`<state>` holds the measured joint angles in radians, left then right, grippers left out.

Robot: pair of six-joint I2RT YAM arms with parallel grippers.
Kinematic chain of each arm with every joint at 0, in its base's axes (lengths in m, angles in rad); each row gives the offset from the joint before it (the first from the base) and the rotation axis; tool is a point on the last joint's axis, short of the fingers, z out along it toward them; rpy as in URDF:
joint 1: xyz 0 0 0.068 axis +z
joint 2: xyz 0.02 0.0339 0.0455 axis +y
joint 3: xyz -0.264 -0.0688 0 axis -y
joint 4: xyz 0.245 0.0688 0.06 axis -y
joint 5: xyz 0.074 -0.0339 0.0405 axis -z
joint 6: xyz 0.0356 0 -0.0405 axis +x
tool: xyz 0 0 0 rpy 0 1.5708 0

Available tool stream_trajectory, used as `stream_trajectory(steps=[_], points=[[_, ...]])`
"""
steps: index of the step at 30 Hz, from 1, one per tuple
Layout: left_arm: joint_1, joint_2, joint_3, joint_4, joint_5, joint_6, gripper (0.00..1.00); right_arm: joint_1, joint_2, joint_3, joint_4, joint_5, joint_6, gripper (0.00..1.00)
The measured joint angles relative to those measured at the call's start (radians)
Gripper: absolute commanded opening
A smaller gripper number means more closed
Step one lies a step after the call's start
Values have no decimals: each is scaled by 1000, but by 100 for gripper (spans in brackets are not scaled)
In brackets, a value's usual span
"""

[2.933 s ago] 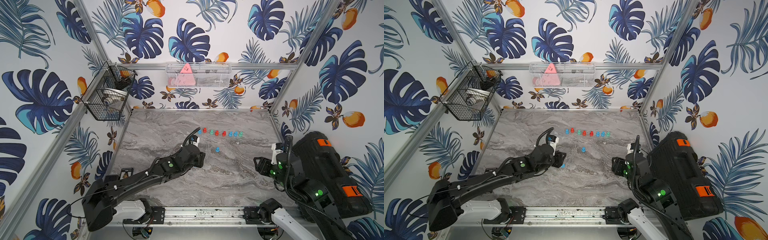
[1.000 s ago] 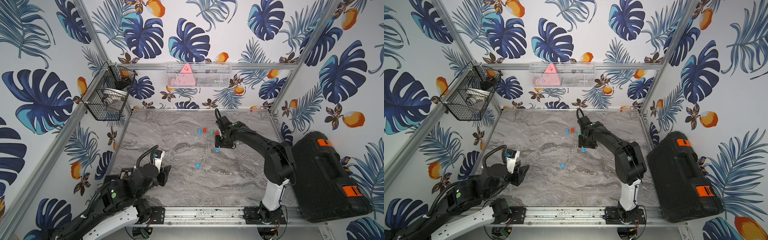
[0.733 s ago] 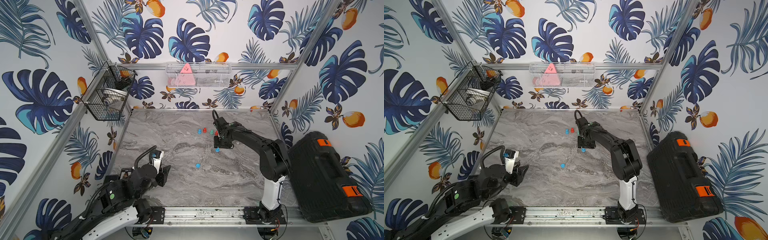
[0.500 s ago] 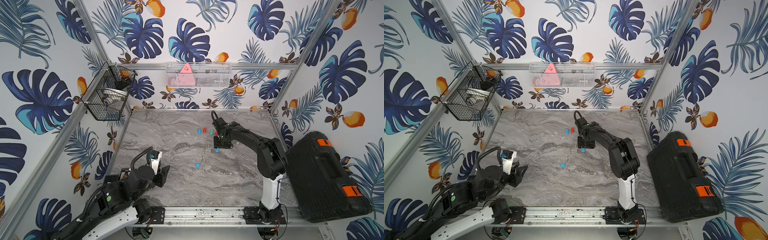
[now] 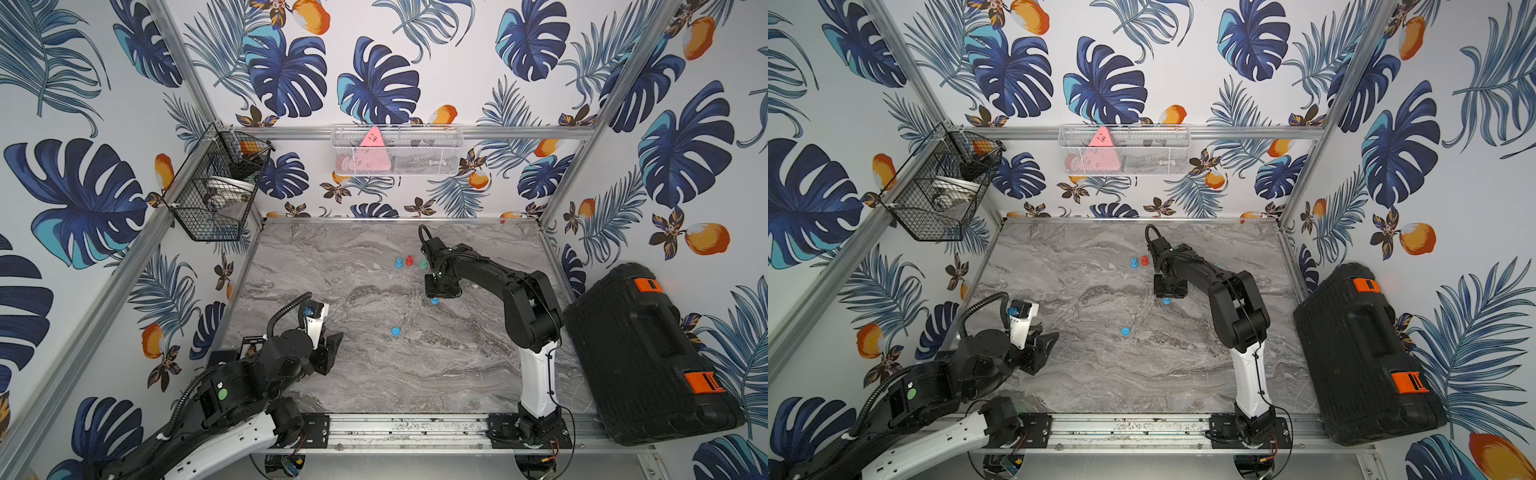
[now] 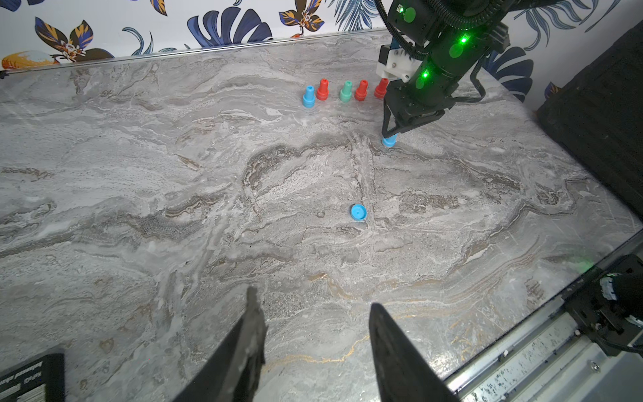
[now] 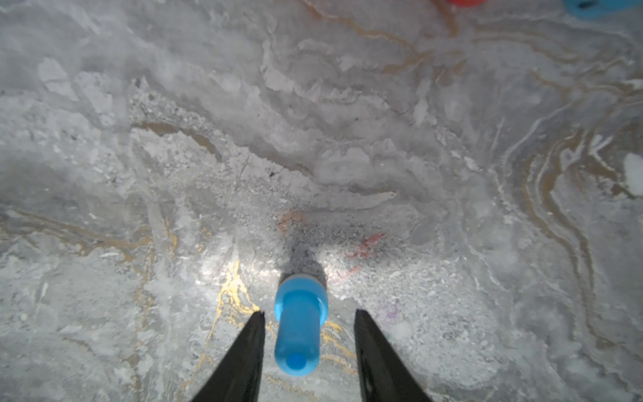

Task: Close the stamp cap
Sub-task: Pick up the stamp from the center of the board.

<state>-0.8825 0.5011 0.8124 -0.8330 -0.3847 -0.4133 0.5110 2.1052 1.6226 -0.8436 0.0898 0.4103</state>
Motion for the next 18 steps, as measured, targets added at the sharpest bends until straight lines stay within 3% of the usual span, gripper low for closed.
stream_trajectory(steps=[8,18], points=[[0,-9,0,2,0,0,53,0,14,27,-11,16,-3,34],[0,-7,0,2,-4,0,53,10,24,53,-30,35,-3,31]])
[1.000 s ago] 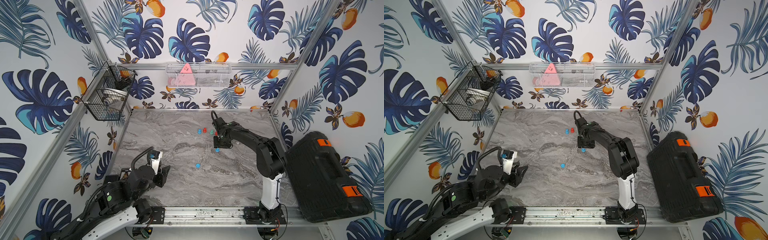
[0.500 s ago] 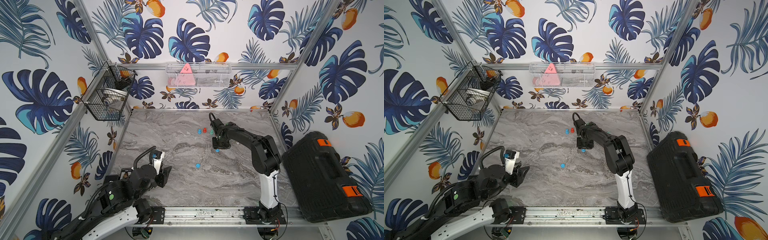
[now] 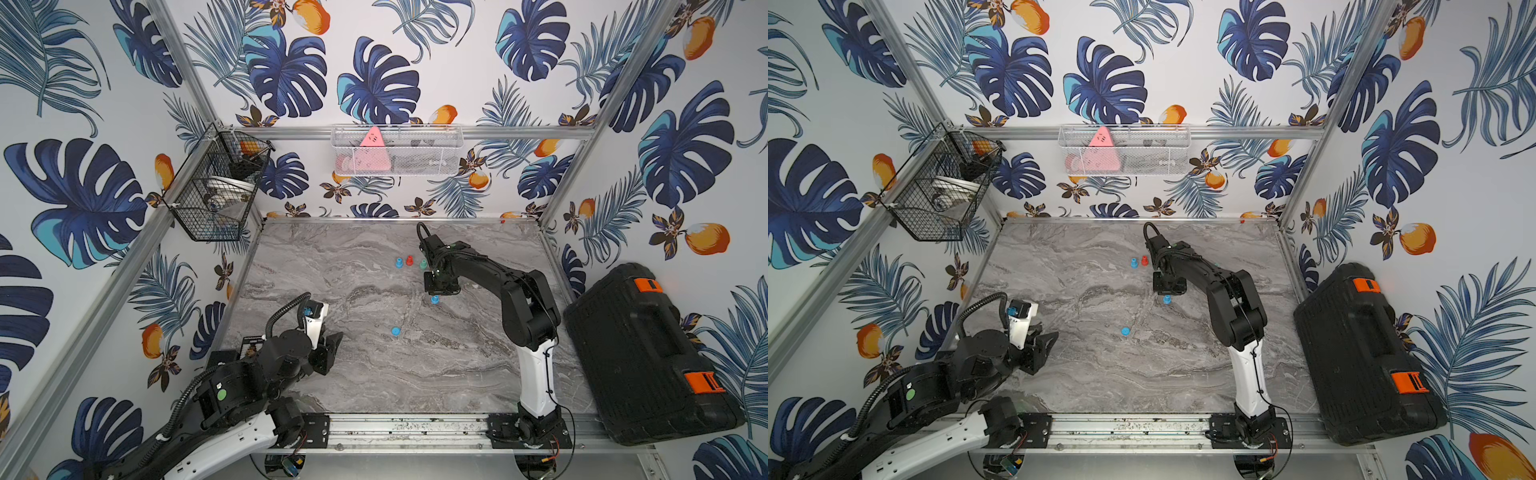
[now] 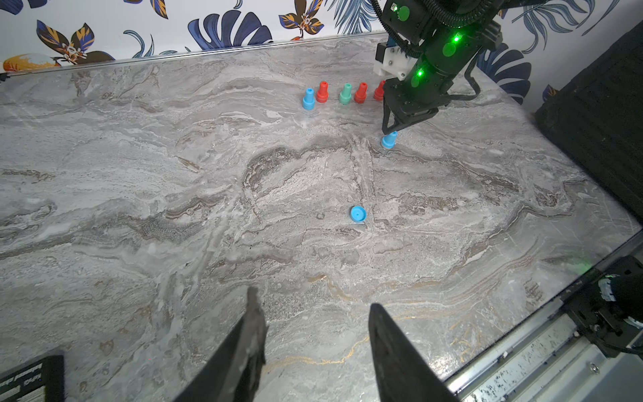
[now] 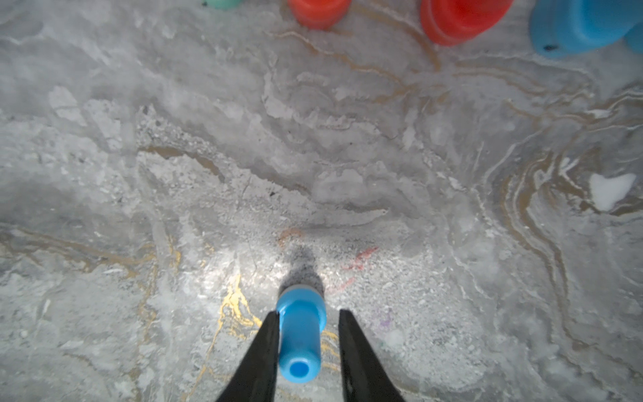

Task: Close the stamp cap
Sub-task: Pick up the stamp from the center of the board.

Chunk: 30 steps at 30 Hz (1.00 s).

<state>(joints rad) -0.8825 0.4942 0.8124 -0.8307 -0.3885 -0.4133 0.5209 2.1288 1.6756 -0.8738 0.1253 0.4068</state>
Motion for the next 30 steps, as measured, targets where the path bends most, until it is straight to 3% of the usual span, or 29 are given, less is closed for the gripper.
stream_trajectory(steps=[17,30], points=[[0,-5,0,0,-2,0,53,37,18,9,-26,36,1,17],[0,-15,0,0,-24,-1,53,119,-104,7,-70,60,5,17]])
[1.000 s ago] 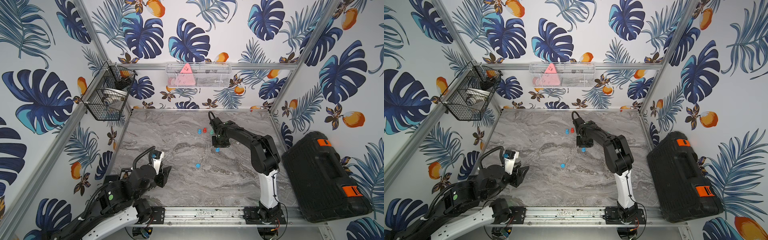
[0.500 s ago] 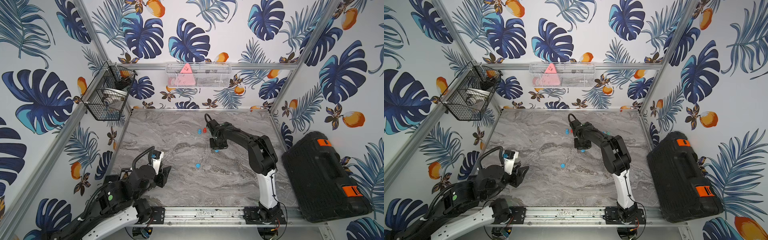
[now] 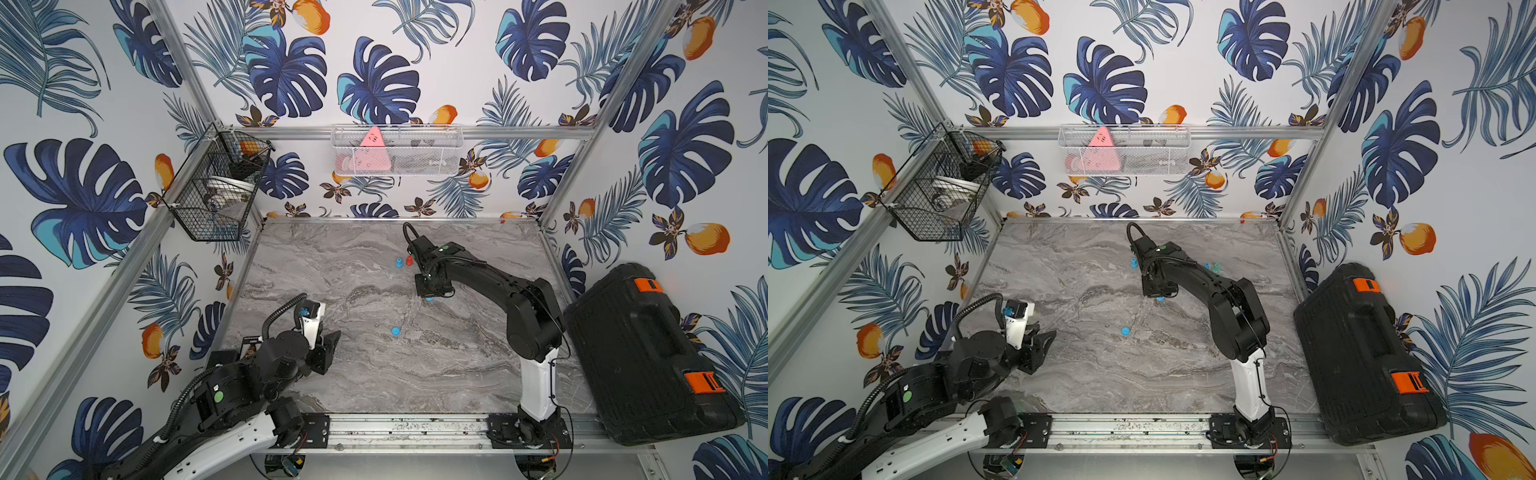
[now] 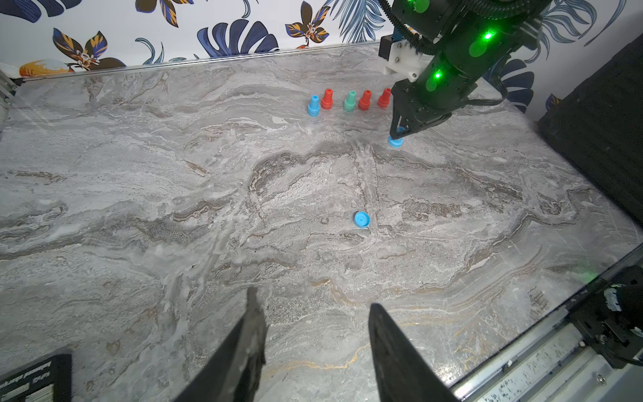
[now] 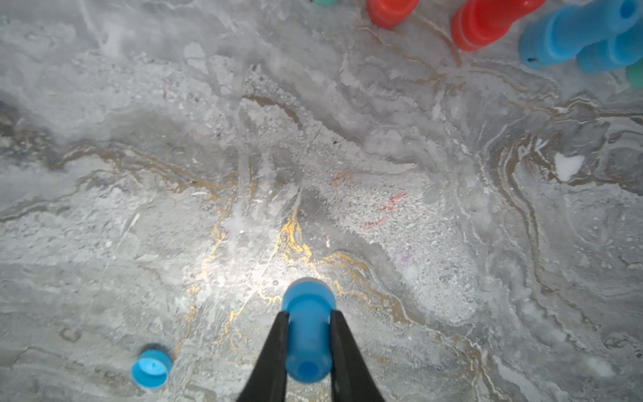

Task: Close the stamp cap
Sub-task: Pick up the stamp from the center of the board, then close the cover of the stamp.

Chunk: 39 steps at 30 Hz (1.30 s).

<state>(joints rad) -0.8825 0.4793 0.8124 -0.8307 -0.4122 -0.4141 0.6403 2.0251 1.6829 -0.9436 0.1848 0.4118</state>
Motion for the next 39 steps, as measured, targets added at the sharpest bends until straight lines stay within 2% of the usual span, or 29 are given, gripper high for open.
stream_trajectory(steps=[10,21,39], points=[[0,31,-2,1,18,2,53,102,-66,-39,-19,0,18,18],[0,55,-7,24,60,20,53,159,-92,-27,-43,-1,22,19],[0,24,-7,24,45,20,53,311,54,40,-61,-19,63,19]])
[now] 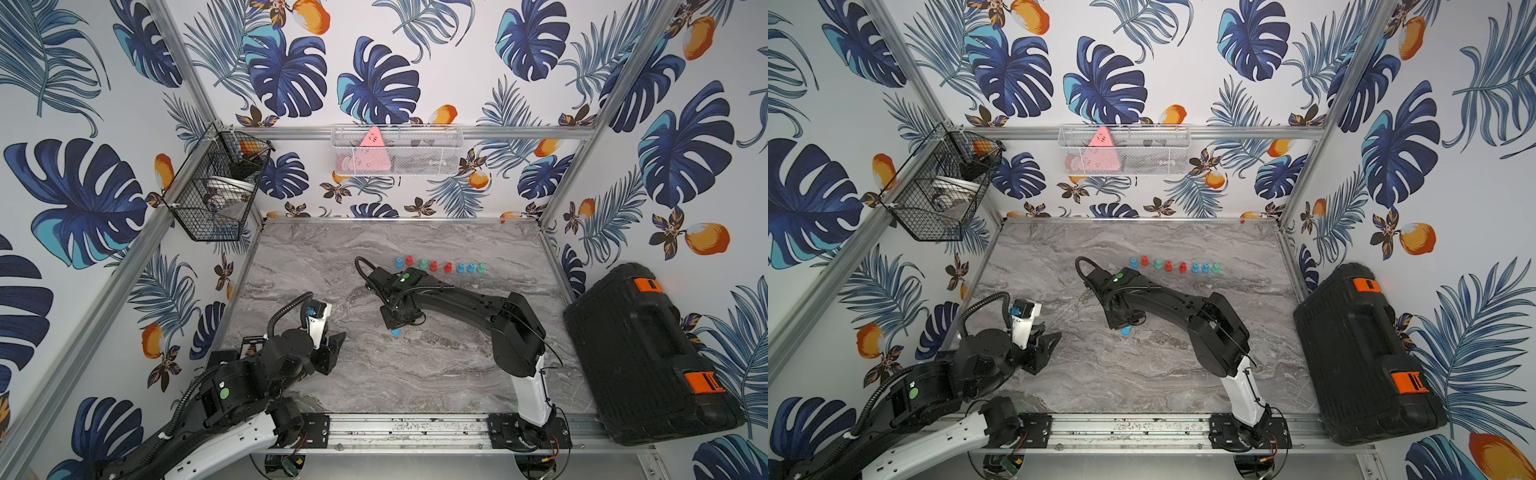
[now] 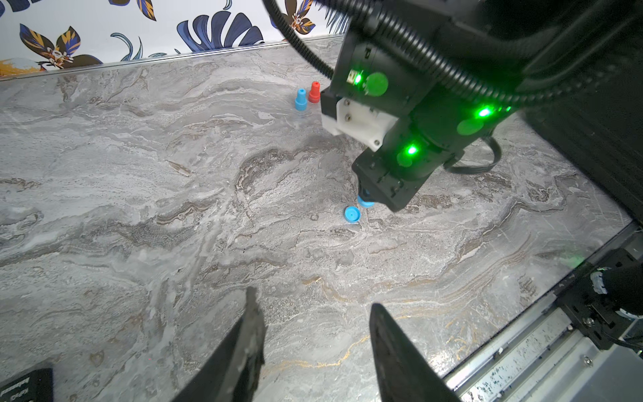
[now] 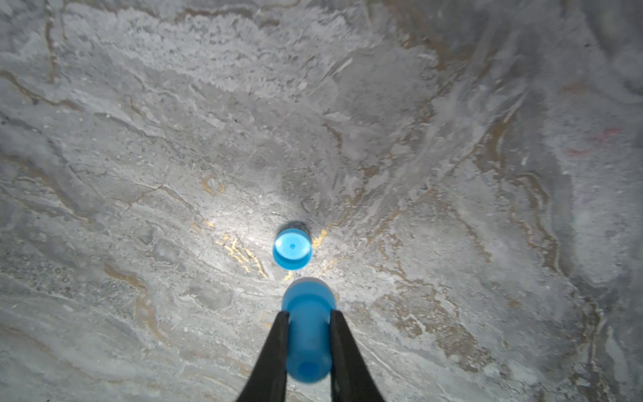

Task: Close the stamp cap
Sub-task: Close the cover of the stamp.

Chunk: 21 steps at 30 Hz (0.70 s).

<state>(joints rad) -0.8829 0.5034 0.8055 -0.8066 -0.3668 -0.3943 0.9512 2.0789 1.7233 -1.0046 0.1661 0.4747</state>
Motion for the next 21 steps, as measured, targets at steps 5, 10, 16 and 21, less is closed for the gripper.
stream_trajectory(steps=[5,10,16,21], points=[[0,-5,0,0,0,0,53,11,31,9,1,-7,7,18],[0,-6,0,-1,-3,0,53,16,38,3,9,-9,11,18],[0,-8,0,-1,-3,0,53,18,40,-14,21,-19,14,18],[0,-10,0,-1,-4,0,53,17,45,-18,32,-18,14,18]])
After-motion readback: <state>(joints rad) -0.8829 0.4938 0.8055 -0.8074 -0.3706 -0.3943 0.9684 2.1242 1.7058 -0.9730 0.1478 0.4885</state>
